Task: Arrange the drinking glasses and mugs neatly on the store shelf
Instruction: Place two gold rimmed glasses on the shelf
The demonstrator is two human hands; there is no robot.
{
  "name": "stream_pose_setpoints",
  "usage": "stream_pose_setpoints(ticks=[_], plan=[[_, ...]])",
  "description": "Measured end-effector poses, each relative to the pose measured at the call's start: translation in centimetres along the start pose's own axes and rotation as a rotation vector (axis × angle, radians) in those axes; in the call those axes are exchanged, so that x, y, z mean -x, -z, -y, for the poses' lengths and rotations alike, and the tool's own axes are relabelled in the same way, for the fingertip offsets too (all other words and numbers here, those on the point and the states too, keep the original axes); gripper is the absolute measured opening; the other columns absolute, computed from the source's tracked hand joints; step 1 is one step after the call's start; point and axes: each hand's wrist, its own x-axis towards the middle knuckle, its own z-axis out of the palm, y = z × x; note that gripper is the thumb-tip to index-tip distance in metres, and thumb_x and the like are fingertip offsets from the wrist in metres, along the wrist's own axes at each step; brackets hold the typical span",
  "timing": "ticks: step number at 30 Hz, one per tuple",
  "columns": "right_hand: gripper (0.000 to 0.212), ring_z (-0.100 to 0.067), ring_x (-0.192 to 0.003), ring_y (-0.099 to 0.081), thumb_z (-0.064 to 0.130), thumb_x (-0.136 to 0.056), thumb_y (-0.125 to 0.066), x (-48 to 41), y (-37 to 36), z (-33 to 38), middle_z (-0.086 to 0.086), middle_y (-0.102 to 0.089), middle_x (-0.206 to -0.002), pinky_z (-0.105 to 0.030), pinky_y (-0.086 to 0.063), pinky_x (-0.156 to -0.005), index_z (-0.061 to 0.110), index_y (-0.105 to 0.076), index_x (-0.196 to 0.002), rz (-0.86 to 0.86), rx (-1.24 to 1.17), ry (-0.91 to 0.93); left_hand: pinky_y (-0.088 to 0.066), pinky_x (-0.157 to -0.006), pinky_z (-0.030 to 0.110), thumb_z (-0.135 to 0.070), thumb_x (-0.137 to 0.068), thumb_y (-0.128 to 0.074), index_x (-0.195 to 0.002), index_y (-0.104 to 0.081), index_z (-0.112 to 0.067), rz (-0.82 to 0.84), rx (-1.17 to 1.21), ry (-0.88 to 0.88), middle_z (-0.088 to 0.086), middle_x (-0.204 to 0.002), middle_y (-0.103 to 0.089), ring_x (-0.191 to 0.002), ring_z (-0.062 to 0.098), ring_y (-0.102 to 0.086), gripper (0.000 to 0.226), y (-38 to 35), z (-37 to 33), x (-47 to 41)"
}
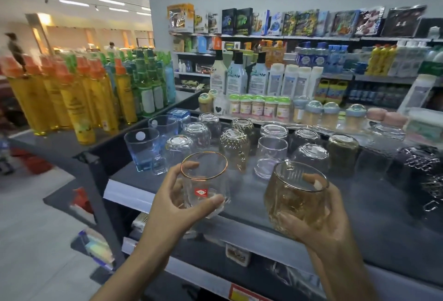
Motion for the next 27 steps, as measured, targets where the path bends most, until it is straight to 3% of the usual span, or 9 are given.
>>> stream_pose_setpoints(ticks=[4, 8, 12, 15, 19, 22, 24, 27], plan=[[0.084, -0.035, -0.103, -0.072, 0.019, -0.054, -0.096, 0.4, -1.2, -0.6, -0.018, -0.072, -0.116, -0.041, -0.061, -0.080, 0.030, -0.058, -0.128, -0.103, -0.002, 0.016, -0.060, -0.085, 0.028, -0.036, -0.059, -0.098, -0.126, -0.058, -0.032, 0.108, -0.052, -0.058, -0.005, -0.112, -0.076, -0.095, 0.013, -0.076, 0.079, 0.6, 0.1, -1.4], [0.076, -0.036, -0.107, -0.072, 0.020, -0.061, -0.091, 2.0, -1.7, -0.5, -0.012, -0.074, -0.117, -0.054, -0.056, -0.092, 0.033, -0.057, -0.128, -0.220, 0.080, 0.042, -0.061, -0.084, 0.029, -0.031, -0.055, -0.095, -0.122, -0.058, -0.029, 0.237, -0.010, -0.049, -0.005, -0.108, -0.077, -0.092, 0.011, -0.076, 0.076, -0.3, 0.4, -3.0], [0.070, -0.034, -0.109, -0.073, 0.011, -0.067, -0.084, 4.6, -1.2, 0.7, -0.010, -0.074, -0.121, -0.049, -0.057, -0.091, 0.034, -0.058, -0.127, -0.373, 0.161, 0.063, -0.064, -0.079, 0.035, -0.026, -0.056, -0.094, -0.119, -0.058, -0.026, 0.368, 0.066, -0.049, 0.000, -0.106, -0.077, -0.088, 0.012, -0.076, 0.073, -3.1, 0.6, -3.7], [0.073, -0.034, -0.110, -0.072, 0.021, -0.063, -0.092, 7.0, 0.4, 2.0, -0.009, -0.073, -0.122, -0.051, -0.058, -0.090, 0.031, -0.060, -0.129, -0.536, 0.197, 0.098, -0.064, -0.075, 0.032, -0.023, -0.056, -0.095, -0.118, -0.058, -0.026, 0.479, 0.090, -0.066, 0.001, -0.105, -0.077, -0.088, 0.013, -0.077, 0.072, -6.4, 0.0, -3.3], [0.094, -0.030, -0.107, -0.073, 0.049, -0.039, -0.101, 10.2, 3.1, 4.4, -0.008, -0.076, -0.115, -0.043, -0.056, -0.085, 0.030, -0.065, -0.124, -0.737, 0.213, 0.142, -0.063, -0.075, 0.030, -0.021, -0.055, -0.096, -0.116, -0.056, -0.025, 0.601, 0.121, -0.095, 0.002, -0.102, -0.077, -0.086, 0.016, -0.077, 0.073, -12.0, -1.0, -1.8], [0.083, -0.033, -0.111, -0.072, 0.033, -0.048, -0.099, 11.7, 5.8, 5.9, -0.009, -0.076, -0.116, -0.050, -0.057, -0.092, 0.030, -0.066, -0.123, -0.788, 0.262, 0.161, -0.059, -0.074, 0.026, -0.019, -0.056, -0.101, -0.114, -0.055, -0.030, 0.629, 0.114, -0.118, -0.008, -0.099, -0.074, -0.087, 0.019, -0.075, 0.075, -16.1, -1.1, -1.1], [0.077, -0.029, -0.108, -0.073, 0.015, -0.053, -0.096, 12.1, 7.8, 6.5, -0.007, -0.077, -0.114, -0.039, -0.060, -0.085, 0.029, -0.066, -0.123, -0.794, 0.305, 0.169, -0.053, -0.074, 0.017, -0.022, -0.057, -0.102, -0.113, -0.055, -0.032, 0.602, 0.087, -0.160, -0.014, -0.100, -0.070, -0.090, 0.008, -0.071, 0.074, -18.6, -1.2, -0.9], [0.077, -0.022, -0.100, -0.076, 0.009, -0.055, -0.095, 11.7, 10.3, 7.2, -0.004, -0.078, -0.112, -0.025, -0.061, -0.071, 0.030, -0.066, -0.123, -0.740, 0.349, 0.137, -0.048, -0.070, 0.011, -0.021, -0.057, -0.101, -0.114, -0.056, -0.025, 0.511, 0.045, -0.168, -0.009, -0.102, -0.063, -0.085, -0.009, -0.060, 0.073, -21.7, -1.4, -1.0]])
